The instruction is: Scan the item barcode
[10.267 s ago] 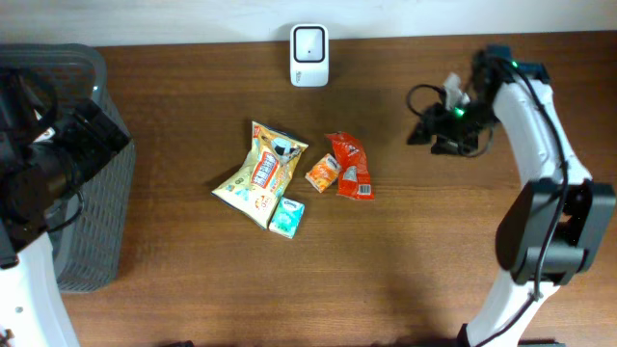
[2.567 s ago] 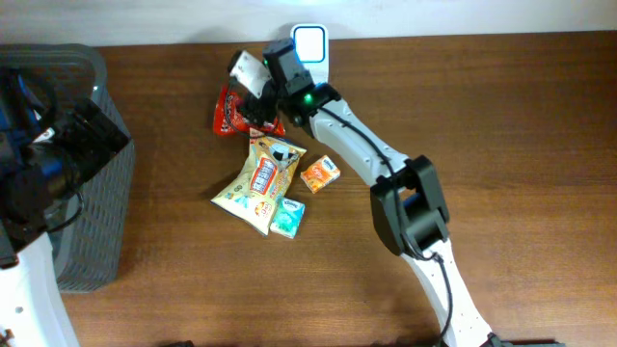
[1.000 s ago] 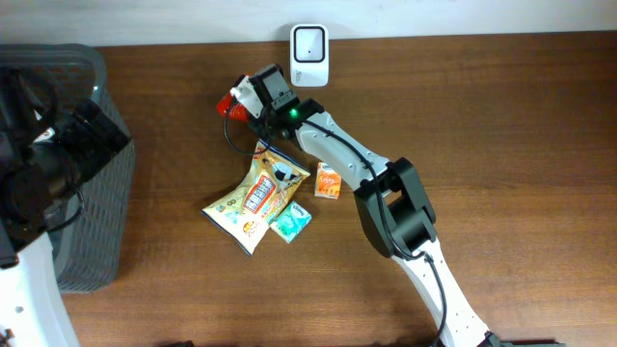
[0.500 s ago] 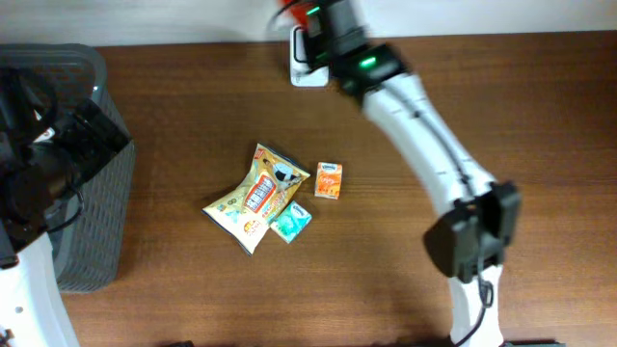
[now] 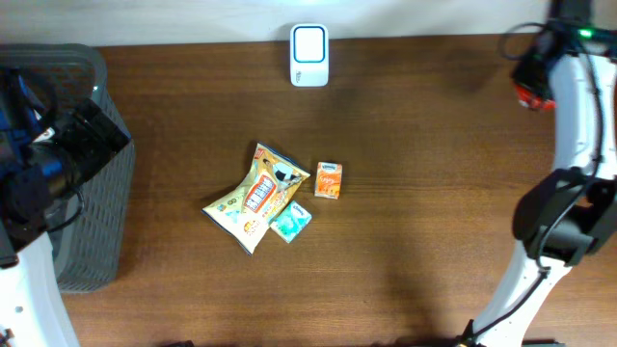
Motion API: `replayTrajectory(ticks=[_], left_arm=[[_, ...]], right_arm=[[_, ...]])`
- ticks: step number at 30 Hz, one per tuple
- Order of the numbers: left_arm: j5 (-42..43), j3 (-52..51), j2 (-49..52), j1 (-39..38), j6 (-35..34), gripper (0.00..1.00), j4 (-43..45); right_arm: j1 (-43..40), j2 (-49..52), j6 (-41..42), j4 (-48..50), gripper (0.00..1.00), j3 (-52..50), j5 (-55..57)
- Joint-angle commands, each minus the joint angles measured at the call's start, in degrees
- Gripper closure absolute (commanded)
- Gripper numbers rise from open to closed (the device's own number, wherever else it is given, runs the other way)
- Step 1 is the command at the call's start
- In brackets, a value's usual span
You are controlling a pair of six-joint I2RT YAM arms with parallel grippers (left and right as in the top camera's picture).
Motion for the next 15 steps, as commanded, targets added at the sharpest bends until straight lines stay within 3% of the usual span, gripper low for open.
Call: replayTrajectory(ticks=[1, 11, 12, 14, 15], left_arm=[[0.2, 0.0, -0.1, 0.2, -0.5, 0.01, 0.1], [0.2, 0.0, -0.1, 0.2, -0.5, 0.01, 0.1], [0.2, 0.0, -0.1, 0.2, -0.5, 0.01, 0.1], [0.2, 0.0, -0.1, 0.2, -0.5, 0.01, 0.1], [0.2, 0.0, -0.1, 0.2, -0.5, 0.01, 0.1]], right_arm=[[-6.2, 2.9, 0.7, -0.2, 0.96, 0.0, 1.1], [-20.8, 9.7, 0.7, 0.8, 0.94, 0.0, 3.0], [-22.1, 10.2, 0.7, 1.1, 0.88, 0.0, 2.9], [-24.3, 10.3, 0.7, 1.4, 0.54, 0.0, 2.4], [-24.9, 10.3, 0.7, 1.3, 0.33, 0.0, 2.4]])
